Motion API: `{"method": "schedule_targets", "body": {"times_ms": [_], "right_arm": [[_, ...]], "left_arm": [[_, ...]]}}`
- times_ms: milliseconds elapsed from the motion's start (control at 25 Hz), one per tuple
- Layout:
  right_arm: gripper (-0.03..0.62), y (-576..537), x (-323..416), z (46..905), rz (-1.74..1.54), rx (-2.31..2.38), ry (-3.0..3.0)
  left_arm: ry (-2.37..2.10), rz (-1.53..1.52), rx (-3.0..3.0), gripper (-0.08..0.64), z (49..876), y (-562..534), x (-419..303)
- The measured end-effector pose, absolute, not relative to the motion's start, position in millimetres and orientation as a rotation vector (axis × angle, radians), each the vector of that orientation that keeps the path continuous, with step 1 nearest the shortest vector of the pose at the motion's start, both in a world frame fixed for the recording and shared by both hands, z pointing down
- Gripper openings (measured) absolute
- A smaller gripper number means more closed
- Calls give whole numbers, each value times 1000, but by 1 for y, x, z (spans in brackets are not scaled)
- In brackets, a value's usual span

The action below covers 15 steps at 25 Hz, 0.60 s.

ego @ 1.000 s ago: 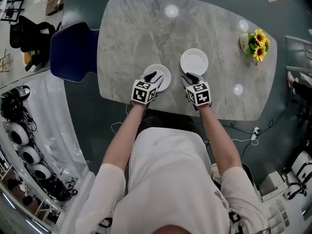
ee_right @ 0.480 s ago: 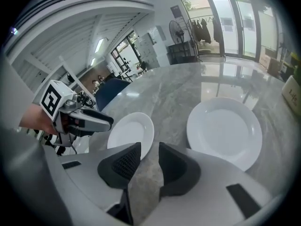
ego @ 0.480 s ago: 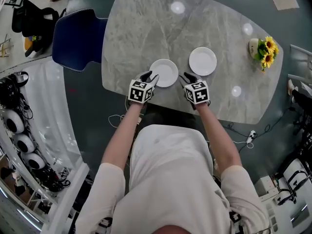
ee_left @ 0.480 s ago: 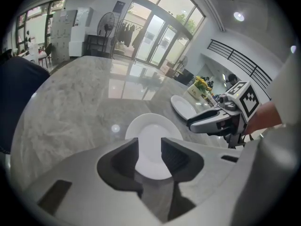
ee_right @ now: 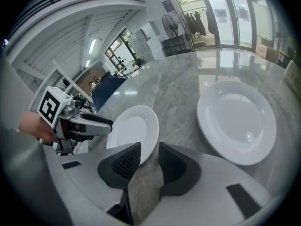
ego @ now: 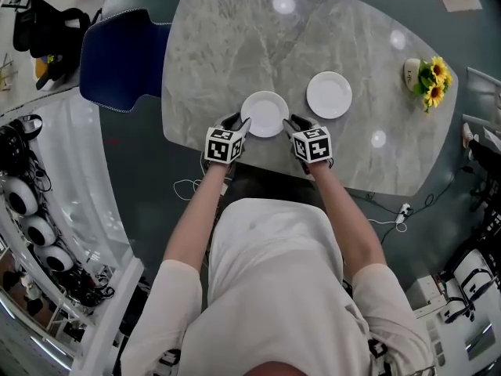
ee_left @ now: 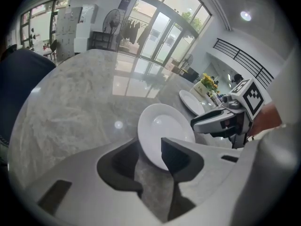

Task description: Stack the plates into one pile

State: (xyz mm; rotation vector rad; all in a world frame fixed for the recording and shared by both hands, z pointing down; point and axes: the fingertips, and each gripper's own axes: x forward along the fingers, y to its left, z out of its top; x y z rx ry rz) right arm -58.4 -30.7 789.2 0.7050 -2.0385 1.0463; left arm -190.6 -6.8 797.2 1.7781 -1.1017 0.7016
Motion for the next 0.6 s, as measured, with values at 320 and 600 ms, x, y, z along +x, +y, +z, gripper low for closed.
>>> {"method": "schedule_targets", "body": {"times_ms": [320,600], "right_arm": [[114,-30,-66,797,1156,779,-2007],[78,-28,-57,796,1196,844,-1983]], "left_arm": [[-1123,695,1765,144,807,-4,-190],[-1110,733,1780,132,804,1,-185]]}}
